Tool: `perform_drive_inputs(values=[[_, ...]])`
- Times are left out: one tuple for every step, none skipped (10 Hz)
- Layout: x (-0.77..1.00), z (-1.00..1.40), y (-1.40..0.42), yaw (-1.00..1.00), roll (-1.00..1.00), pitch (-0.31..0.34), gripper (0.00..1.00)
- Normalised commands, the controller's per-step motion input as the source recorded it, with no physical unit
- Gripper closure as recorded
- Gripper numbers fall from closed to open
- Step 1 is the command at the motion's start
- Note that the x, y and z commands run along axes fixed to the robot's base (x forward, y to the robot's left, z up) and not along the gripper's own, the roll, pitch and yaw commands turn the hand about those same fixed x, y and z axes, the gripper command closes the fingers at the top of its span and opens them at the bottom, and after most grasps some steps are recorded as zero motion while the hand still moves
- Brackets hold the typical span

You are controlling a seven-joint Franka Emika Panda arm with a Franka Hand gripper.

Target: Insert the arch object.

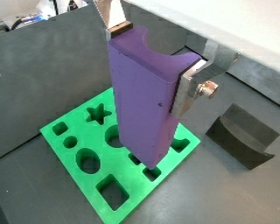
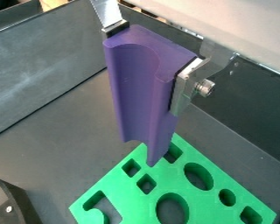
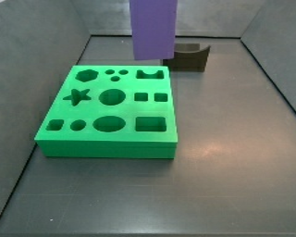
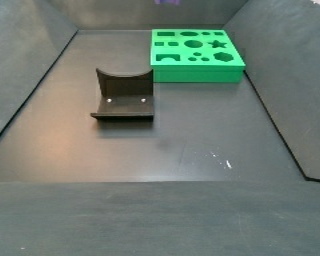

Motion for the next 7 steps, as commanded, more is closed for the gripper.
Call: perform_drive_inputs(values=[[-0.01, -0.10, 0.07, 0.00, 0.00, 0.000, 1.00], [0.26, -0.65, 0.27, 0.00, 0.00, -0.009, 1.00], [0.40, -0.79, 0.44, 0.00, 0.00, 0.000, 1.00], [0.20, -0.72, 0.49, 0.05, 0.00, -0.014, 1.00], [0.21, -0.71, 0.48, 0.06, 0.00, -0.004, 1.00], [0.36, -0.75, 0.33, 0.00, 0.00, 0.000, 1.00], [0.32, -0.66, 0.25, 0.00, 0.00, 0.000, 1.00]])
